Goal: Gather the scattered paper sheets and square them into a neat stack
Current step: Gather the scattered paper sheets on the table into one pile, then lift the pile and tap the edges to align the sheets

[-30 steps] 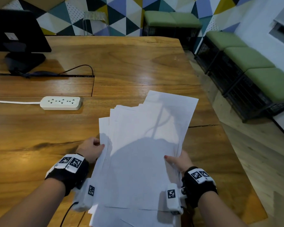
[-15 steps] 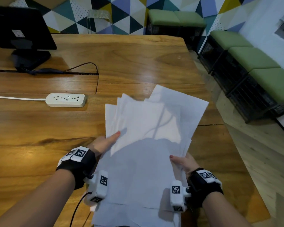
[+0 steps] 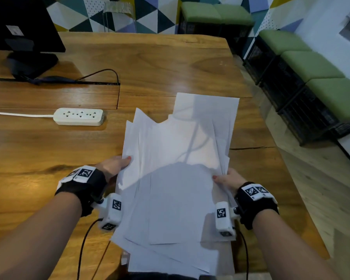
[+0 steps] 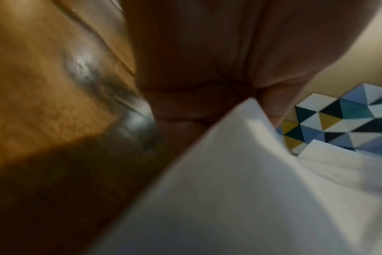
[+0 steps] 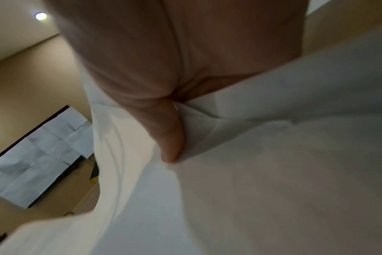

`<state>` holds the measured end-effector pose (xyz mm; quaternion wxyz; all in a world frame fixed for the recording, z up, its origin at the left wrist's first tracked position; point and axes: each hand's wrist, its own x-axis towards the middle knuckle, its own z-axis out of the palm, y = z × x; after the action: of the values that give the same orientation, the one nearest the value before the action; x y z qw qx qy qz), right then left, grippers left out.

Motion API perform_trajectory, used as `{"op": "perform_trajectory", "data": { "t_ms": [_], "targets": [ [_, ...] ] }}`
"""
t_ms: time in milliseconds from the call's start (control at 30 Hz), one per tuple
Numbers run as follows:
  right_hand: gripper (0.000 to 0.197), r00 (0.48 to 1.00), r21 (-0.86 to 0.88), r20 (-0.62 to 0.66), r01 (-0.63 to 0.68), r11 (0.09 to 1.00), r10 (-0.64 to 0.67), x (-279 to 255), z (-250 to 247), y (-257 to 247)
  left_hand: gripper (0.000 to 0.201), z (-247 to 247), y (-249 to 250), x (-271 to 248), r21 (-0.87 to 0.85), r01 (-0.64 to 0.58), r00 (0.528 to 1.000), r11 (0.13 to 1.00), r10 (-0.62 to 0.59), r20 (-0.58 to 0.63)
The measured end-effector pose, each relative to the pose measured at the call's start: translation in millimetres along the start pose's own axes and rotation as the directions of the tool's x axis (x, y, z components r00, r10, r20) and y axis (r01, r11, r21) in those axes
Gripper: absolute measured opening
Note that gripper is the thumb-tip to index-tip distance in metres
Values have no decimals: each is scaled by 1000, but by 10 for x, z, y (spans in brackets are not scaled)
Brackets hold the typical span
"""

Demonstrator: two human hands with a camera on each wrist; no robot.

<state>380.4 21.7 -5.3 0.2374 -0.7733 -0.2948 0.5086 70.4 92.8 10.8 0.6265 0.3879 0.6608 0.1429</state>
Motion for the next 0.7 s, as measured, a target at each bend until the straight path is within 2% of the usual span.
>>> {"op": "perform_trajectory", "data": {
  "t_ms": [167, 233, 300, 367, 433, 500, 533, 600, 633, 700],
  "targets": [
    [30, 994, 24, 106, -34, 999, 31, -15, 135, -22, 49, 41, -15, 194, 92, 4, 1000, 996, -1, -24],
    [23, 988, 28, 152, -15, 1000, 11, -27, 171, -51, 60, 106, 27, 171, 6, -10, 999, 1000, 10, -34],
    [17, 980, 73, 197, -15, 997, 0, -47, 156, -69, 68, 107, 41, 104, -98, -3, 1000, 995, 4, 18],
    [22, 974, 116, 223, 8, 993, -34, -44, 100, -30, 63, 57, -3, 14, -135, 10, 997, 991, 1, 80],
    [35, 959, 157, 282, -35, 987, -11, -49, 68, 33, 51, 24, -122, -35, -106, -7, 996, 994, 17, 88],
    [33, 947, 122, 320, -51, 991, 9, -84, 134, 36, 42, 91, -226, -26, -57, 11, 996, 998, -6, 84],
    [31, 954, 83, 298, -27, 996, 1, -92, 190, 2, 40, 155, -232, -30, -25, 12, 997, 1000, -10, 70],
    [39, 980, 35, 192, 41, 999, -47, -79, 299, -88, 37, 259, -171, -6, 35, -27, 1000, 999, 27, 1],
    [44, 986, 73, 149, 65, 995, -76, -58, 337, -131, 36, 296, -98, -10, 39, -54, 998, 998, 55, -26],
    [39, 987, 182, 87, 114, 977, -132, -34, 332, -202, 36, 264, 33, -35, -8, -101, 992, 995, 100, -80]
  ]
}}
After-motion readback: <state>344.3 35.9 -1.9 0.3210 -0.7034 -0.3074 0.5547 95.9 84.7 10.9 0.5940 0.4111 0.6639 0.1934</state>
